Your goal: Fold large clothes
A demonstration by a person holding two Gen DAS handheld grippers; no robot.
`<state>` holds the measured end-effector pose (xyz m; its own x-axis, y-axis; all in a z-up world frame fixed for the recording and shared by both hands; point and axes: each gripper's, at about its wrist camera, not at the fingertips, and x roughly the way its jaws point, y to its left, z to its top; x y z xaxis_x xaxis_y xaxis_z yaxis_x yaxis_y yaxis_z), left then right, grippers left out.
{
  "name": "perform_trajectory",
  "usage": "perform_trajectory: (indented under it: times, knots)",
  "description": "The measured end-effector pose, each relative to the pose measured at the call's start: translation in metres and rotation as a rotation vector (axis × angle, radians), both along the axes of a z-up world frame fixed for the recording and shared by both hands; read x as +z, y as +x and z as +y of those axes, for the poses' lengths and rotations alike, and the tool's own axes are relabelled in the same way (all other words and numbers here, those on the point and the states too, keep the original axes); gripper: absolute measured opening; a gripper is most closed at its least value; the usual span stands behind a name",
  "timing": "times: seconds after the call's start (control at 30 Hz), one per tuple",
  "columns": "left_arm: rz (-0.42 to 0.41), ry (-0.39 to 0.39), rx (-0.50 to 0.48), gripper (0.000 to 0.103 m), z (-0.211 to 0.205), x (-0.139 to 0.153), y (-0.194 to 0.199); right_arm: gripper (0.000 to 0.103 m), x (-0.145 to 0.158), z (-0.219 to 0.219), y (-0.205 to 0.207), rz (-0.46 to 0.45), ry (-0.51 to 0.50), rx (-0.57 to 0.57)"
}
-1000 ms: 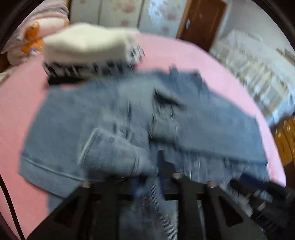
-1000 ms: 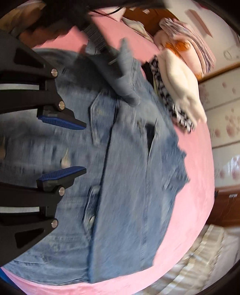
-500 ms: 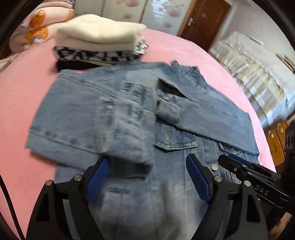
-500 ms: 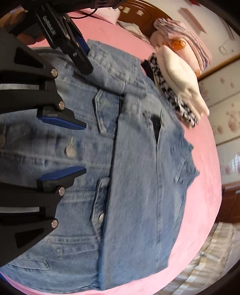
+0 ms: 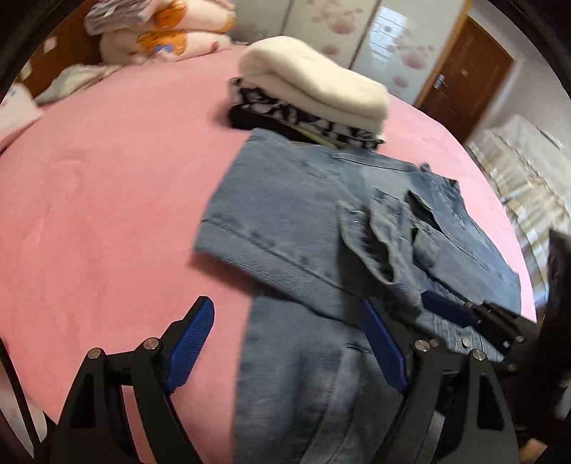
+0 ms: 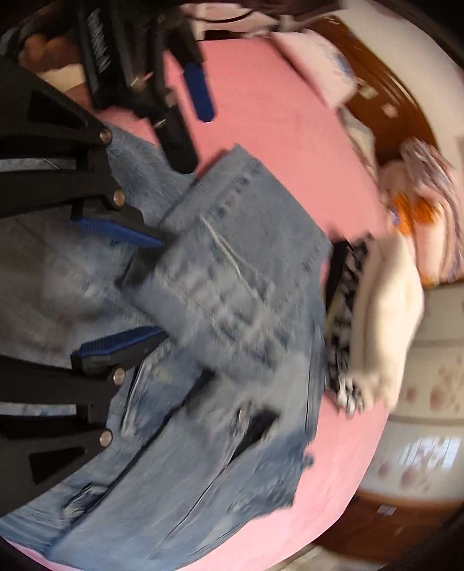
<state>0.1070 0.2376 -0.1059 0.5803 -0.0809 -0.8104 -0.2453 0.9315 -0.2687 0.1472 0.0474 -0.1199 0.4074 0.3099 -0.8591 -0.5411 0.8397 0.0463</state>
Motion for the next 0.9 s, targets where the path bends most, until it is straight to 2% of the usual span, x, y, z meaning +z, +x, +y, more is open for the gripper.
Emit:
perform_trajectory:
  times: [0.1,0.17,0.23,0.3,0.33,0.37,0.43,0.53,0.6,0.67,0.73,0.8,0.83,0.9]
  knots:
    - [0.010,-0.021,0.025,0.083,0.013,-0.005,-0.005,0.049,-0.006,0.016,-0.002,-0.036,-0.061,0.022]
    - [0.009,-0.019,0.030,0.083,0.015,-0.006,-0.008,0.049,-0.008,0.025,0.003,-0.084,-0.129,-0.005]
    - [0.013,-0.026,0.029,0.083,0.016,-0.008,-0.009,0.049,-0.007,0.026,0.010,-0.091,-0.141,-0.038]
    - [0.009,-0.040,0.027,0.083,0.016,-0.007,-0.010,0.048,-0.004,0.022,0.018,-0.092,-0.111,-0.058]
    - [0.005,-0.046,0.024,0.083,0.015,-0.006,-0.010,0.037,-0.002,0.018,0.022,-0.090,-0.090,-0.064]
    - [-0.001,-0.048,0.018,0.083,0.014,-0.004,-0.010,0.012,0.002,0.013,0.024,-0.074,-0.059,-0.072]
    - [-0.013,-0.041,0.003,0.083,0.011,-0.001,-0.011,0.013,0.014,0.002,0.026,-0.076,-0.002,-0.112]
    - [-0.028,-0.033,-0.015,0.083,0.008,0.003,-0.012,0.012,0.046,-0.043,0.021,-0.088,0.163,-0.187]
    - [-0.025,-0.035,-0.028,0.083,0.006,0.003,-0.012,0.012,0.055,-0.075,0.015,-0.054,0.264,-0.235]
    - [-0.018,-0.039,-0.037,0.083,0.003,0.000,-0.012,0.013,0.046,-0.110,0.009,0.026,0.339,-0.288]
    - [-0.002,-0.050,-0.049,0.083,-0.001,-0.005,-0.009,0.015,0.030,-0.130,0.005,0.089,0.343,-0.320]
    - [0.016,-0.061,-0.063,0.083,-0.007,-0.010,-0.006,0.028,0.005,-0.149,0.001,0.166,0.316,-0.351]
    - [0.021,-0.064,-0.069,0.083,-0.009,-0.012,-0.005,0.038,-0.004,-0.154,0.000,0.191,0.318,-0.356]
    - [0.025,-0.062,-0.084,0.083,-0.016,-0.013,-0.002,0.042,-0.020,-0.167,0.002,0.242,0.351,-0.366]
